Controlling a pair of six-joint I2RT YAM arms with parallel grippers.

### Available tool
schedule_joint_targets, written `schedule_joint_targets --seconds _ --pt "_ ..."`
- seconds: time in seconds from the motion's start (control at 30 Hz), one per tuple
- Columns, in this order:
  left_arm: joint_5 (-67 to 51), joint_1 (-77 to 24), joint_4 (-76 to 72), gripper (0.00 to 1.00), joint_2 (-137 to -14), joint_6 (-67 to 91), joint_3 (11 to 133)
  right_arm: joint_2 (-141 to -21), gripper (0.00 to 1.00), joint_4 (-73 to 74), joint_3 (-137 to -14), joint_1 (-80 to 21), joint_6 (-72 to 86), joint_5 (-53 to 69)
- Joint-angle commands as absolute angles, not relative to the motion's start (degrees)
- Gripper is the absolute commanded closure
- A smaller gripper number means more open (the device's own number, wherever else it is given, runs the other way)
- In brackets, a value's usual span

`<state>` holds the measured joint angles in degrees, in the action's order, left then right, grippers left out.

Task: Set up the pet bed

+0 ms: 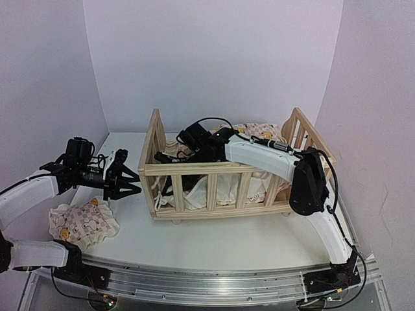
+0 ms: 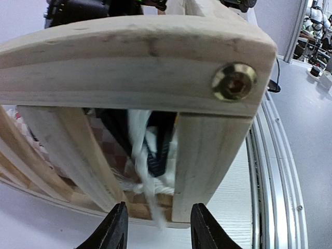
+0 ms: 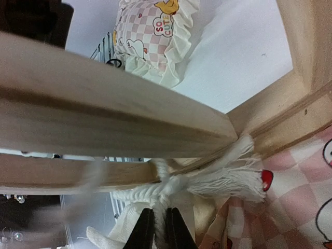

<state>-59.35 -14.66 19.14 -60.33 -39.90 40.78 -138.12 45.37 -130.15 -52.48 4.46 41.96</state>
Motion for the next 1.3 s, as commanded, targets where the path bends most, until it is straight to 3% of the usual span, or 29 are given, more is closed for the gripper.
schedule_joint_targets --seconds 0.0,0.33,0.57,0.8,1.13,1.27 --pt "-60.9 -17.2 13.4 0.59 -60.2 -38.1 39.3 -138.3 0.93 37.3 -130.7 -52.5 9.7 39.3" --pt "-54.8 -17.5 11.5 0.61 -63.4 -37.2 38.0 -134.8 0.87 33.3 -126.1 -52.4 10.4 41.0" --pt "-51.7 -16.7 12.0 0.51 -63.8 -39.4 35.1 -128.0 0.68 33.1 -124.3 -52.4 8.8 30.2" --pt "-53.7 -16.2 5.9 0.51 -67.5 -32.9 33.9 -119.8 0.52 32.9 -119.4 -52.4 7.8 19.6" --pt "-53.2 -16.6 -5.0 0.47 -74.9 -25.0 31.7 -110.3 0.50 32.6 -114.2 -52.5 9.0 12.6" --pt "-54.6 -17.1 -4.0 0.51 -76.4 -29.0 32.0 -105.3 0.51 31.5 -109.1 -52.5 10.2 11.7"
